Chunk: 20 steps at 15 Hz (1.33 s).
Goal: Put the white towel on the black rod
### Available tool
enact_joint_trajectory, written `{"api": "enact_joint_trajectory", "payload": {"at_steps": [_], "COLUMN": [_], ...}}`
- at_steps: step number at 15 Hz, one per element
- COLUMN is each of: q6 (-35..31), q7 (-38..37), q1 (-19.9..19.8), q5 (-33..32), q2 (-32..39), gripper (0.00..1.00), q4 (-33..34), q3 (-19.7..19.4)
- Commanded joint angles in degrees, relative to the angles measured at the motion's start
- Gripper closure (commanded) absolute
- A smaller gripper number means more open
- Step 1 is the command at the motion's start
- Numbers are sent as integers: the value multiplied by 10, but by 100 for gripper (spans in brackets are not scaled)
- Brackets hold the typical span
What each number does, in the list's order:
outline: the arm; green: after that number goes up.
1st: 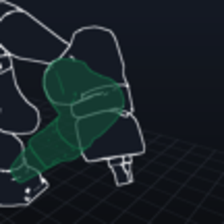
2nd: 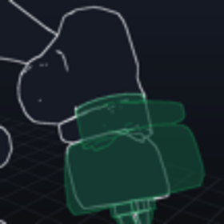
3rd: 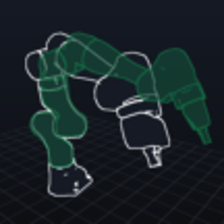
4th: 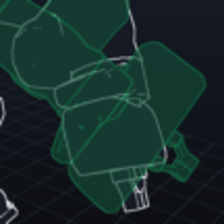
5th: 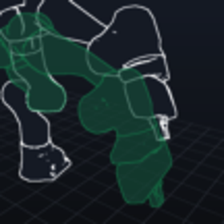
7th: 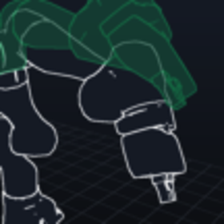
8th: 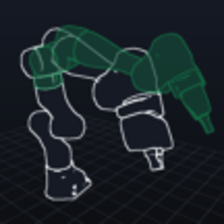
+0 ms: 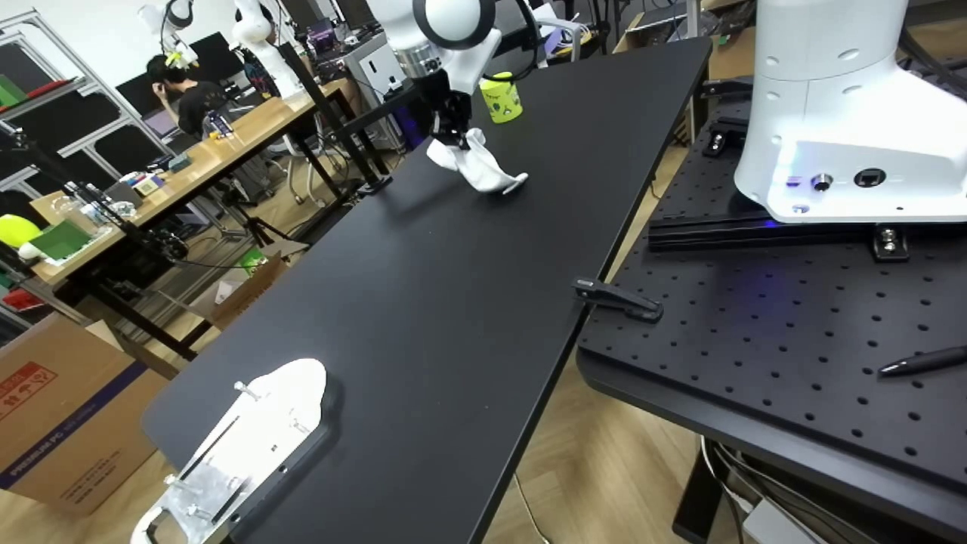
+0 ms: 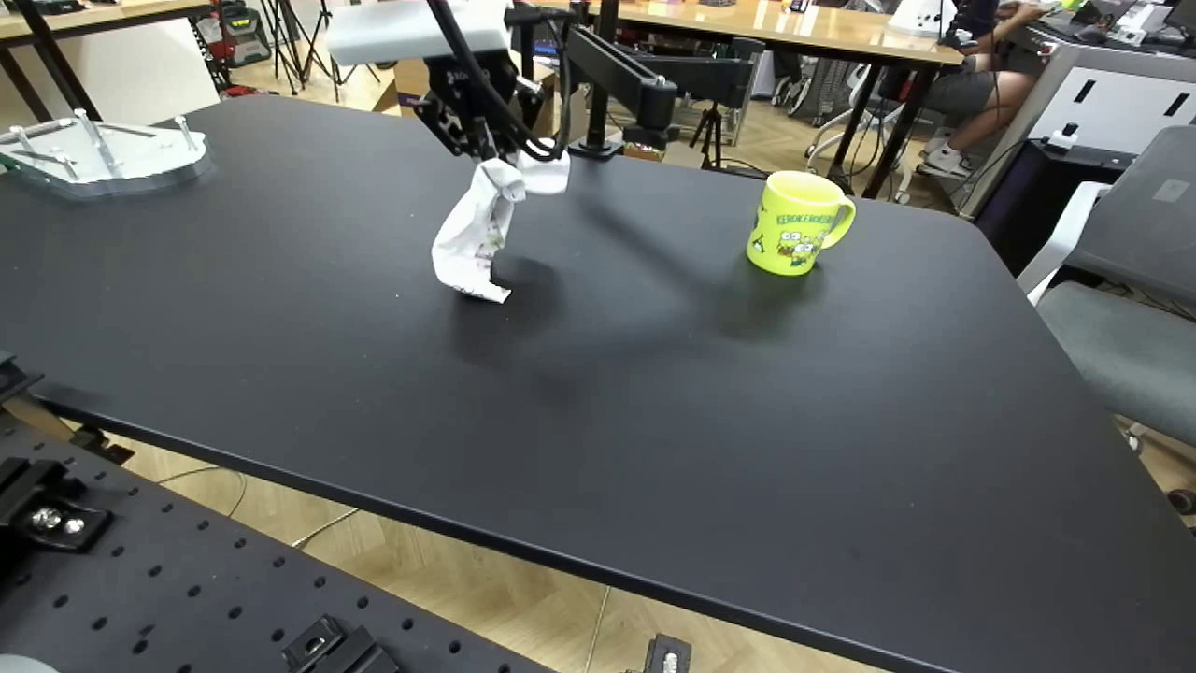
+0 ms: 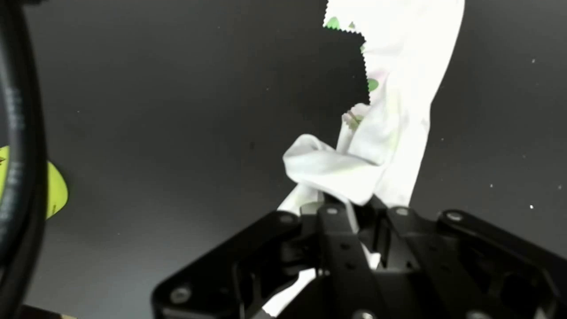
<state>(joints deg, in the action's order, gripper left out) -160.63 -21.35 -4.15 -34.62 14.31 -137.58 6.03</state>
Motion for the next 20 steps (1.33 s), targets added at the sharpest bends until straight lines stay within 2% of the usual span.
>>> {"api": "enact_joint_trajectory", "payload": {"at_steps": [1,2,6,9,13,17,20], "q6": [57,69,132,168,185,183,182], "q7": [0,15,9,17,8,6,5], "q1": [1,42,46,26,-16,-58,-76], "q5": [36,63,73,83,79,77,79], "q2": [-86,-109,-197,-251,-290,-297,-279], "gripper": [97,97,97,97,97,97,97], "q4": [-19,-19,-5,10,27,22,17], "q3": [15,-22,-34,-38,-48,-62,-71]}}
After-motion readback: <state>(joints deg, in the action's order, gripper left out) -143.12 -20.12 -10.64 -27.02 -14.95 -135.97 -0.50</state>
